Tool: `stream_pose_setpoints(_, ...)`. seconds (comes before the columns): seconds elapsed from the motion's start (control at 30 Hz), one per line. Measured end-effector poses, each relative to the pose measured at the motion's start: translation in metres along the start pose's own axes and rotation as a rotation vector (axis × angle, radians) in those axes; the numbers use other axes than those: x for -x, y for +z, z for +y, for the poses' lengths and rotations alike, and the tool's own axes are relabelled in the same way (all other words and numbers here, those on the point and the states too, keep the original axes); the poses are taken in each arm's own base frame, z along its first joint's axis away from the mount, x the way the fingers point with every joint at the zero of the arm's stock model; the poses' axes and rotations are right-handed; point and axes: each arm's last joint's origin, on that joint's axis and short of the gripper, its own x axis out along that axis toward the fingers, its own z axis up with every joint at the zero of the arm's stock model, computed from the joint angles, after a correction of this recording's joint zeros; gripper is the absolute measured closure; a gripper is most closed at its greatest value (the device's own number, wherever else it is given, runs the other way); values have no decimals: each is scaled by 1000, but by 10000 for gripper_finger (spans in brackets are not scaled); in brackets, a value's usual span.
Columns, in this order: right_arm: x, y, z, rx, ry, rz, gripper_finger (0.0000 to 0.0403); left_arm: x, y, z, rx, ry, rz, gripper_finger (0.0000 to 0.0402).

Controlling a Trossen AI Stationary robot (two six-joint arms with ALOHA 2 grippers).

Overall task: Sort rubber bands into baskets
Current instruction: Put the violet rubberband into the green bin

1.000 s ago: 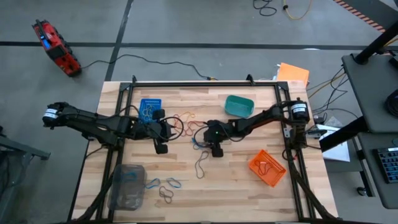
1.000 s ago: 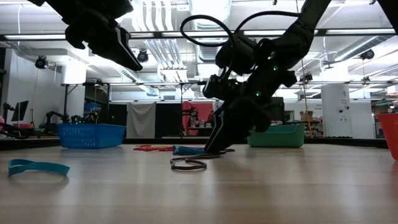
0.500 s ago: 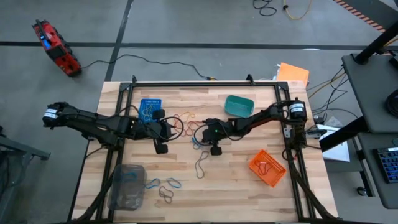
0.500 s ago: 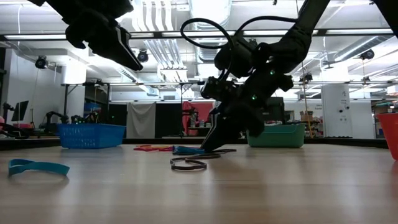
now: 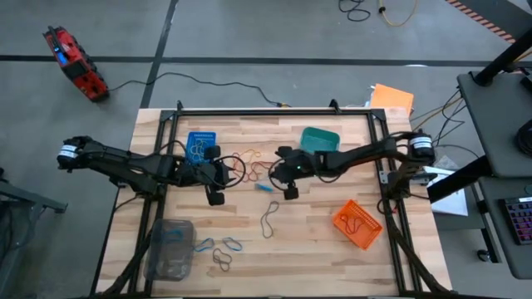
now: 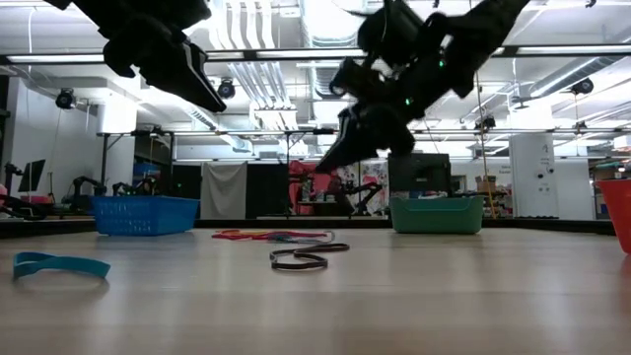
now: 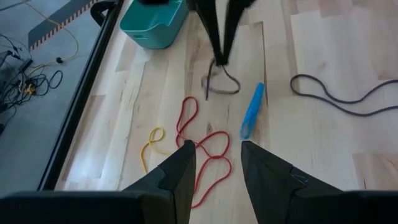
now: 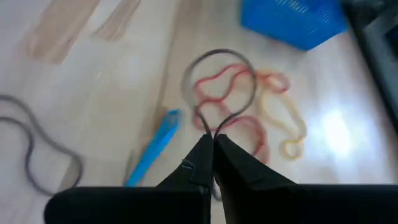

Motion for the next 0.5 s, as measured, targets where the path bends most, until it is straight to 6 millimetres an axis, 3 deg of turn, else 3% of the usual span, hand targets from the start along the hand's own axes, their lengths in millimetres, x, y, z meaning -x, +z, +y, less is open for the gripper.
stream_pose_setpoints(0.3,30,22,-14,53,-187,-54,394,0,1,0,5,4,-11,288)
stream_pose_setpoints(0.5,42,21,-22,76,-424,79,394,0,1,0,5,4,-12,288)
